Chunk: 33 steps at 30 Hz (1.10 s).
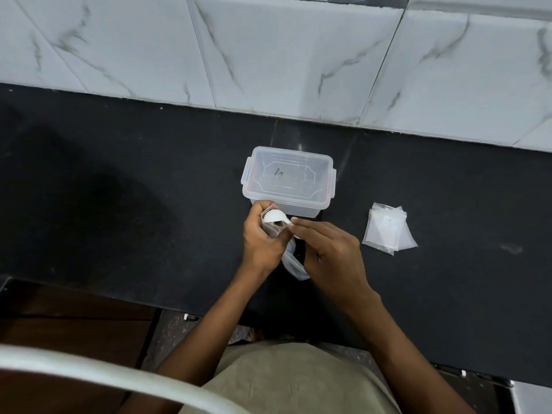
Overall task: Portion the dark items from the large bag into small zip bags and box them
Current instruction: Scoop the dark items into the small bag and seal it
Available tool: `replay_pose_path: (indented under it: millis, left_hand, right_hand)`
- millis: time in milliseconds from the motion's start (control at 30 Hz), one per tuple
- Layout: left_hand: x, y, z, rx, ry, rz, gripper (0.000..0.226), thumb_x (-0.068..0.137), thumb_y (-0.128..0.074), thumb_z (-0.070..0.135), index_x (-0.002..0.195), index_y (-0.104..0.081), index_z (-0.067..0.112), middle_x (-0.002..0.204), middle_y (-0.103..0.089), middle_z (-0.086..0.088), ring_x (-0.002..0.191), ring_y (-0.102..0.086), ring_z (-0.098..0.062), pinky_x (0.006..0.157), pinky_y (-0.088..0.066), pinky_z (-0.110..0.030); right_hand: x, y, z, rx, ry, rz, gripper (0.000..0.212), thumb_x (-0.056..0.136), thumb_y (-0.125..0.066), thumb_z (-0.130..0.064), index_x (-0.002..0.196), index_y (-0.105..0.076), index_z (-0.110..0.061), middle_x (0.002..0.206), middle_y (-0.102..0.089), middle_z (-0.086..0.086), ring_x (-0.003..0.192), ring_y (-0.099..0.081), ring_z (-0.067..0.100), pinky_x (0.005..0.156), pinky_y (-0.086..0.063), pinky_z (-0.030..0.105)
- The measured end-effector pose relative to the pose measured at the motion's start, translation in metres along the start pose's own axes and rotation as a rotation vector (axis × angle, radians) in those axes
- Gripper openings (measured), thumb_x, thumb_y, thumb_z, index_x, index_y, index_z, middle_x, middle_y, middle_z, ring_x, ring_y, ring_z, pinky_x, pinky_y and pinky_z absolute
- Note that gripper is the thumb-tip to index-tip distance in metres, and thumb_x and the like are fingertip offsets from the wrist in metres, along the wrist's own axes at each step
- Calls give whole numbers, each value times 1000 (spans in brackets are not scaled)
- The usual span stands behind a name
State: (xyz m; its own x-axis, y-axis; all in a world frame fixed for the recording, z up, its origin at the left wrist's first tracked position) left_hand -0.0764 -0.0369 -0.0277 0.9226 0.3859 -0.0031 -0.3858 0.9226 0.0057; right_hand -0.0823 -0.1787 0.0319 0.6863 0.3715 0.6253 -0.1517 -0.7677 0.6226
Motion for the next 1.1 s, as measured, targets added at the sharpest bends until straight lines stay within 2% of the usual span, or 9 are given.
replay_pose_path:
  millis: [67,167,367,533,667,800,867,1000,1100]
  left_hand:
    - [1,0,1,-13,11,-3,43,72,-83,12,103,-57,-2,94,-65,-26,80,-63,-20,75,-57,-36]
    - [1,0,1,4,13,-6,40,71,-82,12,100,-58,2,92,-65,-24,78,-62,-17,71,-56,-32]
    - [0,-1,2,-2,18,3,43,68,-84,14,102,-57,9,92,-68,-5,82,-65,-8,74,-54,-23]
    - [0,7,-4,98,-5,11,40,74,-86,17,99,-55,8,87,-65,-19,74,-61,-15,69,-54,-30]
    - [-6,16,-7,169,17,49,37,75,-86,19,95,-55,14,82,-64,-8,70,-60,-10,65,-52,-21]
    - [-11,26,-16,365,185,100,32,77,-84,14,92,-57,18,82,-65,3,68,-60,-8,57,-48,-14]
    - [-14,26,-21,461,309,72,30,80,-81,20,95,-56,21,87,-65,6,74,-61,-7,60,-48,-18]
    - [-21,17,-35,533,531,-41,40,87,-70,39,118,-52,21,109,-64,3,97,-64,-18,81,-52,-33]
    - [-28,0,-37,467,626,-122,59,74,-71,55,115,-53,16,107,-69,-1,95,-69,-21,85,-59,-42]
  right_hand:
    - [0,1,-1,7,8,12,48,108,-41,-26,99,-80,0,103,-78,12,93,-77,25,81,-64,39]
    - [0,0,2,51,-26,5,31,99,-53,-17,98,-80,-2,101,-79,11,91,-77,22,81,-64,38]
    - [-4,0,18,665,-869,115,15,87,-73,4,97,-79,-6,85,-79,10,73,-77,25,69,-63,41]
    - [-4,8,30,971,-1127,187,12,86,-69,10,93,-74,1,82,-77,20,68,-76,26,64,-63,30]
    - [-20,14,53,673,-1088,106,15,88,-70,6,91,-76,-7,76,-77,13,69,-76,24,65,-62,31]
    - [-37,7,66,157,-776,-138,19,82,-73,1,94,-81,-12,82,-79,-2,73,-74,6,73,-60,22]
    - [-44,-2,67,43,-664,-232,23,80,-71,1,95,-82,-12,87,-80,-2,77,-74,7,74,-57,19]
    - [-50,-17,63,-143,-563,-360,26,75,-61,-1,88,-81,-11,81,-78,4,70,-72,24,66,-59,37]
    - [-47,-24,58,-250,-549,-464,23,72,-56,-6,82,-76,-7,76,-75,9,68,-69,32,62,-56,40]
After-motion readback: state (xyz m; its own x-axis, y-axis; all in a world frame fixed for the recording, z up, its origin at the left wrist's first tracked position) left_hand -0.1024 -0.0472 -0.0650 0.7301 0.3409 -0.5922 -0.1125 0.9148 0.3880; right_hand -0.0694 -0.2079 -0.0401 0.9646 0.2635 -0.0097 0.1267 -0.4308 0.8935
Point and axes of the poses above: each hand's wrist, its own x-axis towards the middle knuckle, its own y-axis out of the back of the hand, z = x × y, the point moved 3 cm from there along x, towards the middle knuckle
